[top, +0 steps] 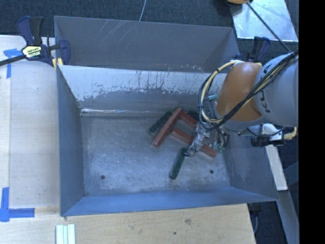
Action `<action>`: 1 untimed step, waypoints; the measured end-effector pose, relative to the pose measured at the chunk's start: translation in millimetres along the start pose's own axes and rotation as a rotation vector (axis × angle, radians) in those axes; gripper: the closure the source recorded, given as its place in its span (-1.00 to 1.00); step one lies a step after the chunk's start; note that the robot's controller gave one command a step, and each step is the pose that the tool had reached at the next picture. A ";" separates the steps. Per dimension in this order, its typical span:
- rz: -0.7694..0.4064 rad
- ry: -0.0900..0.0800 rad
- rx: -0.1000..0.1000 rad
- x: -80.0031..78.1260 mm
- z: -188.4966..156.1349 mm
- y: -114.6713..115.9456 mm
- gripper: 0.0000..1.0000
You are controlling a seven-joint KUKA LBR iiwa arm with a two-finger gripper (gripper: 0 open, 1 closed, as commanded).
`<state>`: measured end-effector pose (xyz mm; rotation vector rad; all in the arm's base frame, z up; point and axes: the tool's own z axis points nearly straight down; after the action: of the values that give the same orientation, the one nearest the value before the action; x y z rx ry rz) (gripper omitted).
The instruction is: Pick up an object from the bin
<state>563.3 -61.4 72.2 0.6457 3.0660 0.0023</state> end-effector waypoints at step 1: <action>-0.006 0.011 0.004 -9.2 -47.2 -9.8 1.00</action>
Offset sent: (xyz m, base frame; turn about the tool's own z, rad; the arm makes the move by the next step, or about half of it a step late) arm -0.0089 -0.0213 0.1887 0.0141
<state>567.3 -74.1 119.4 0.6387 3.0797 0.0000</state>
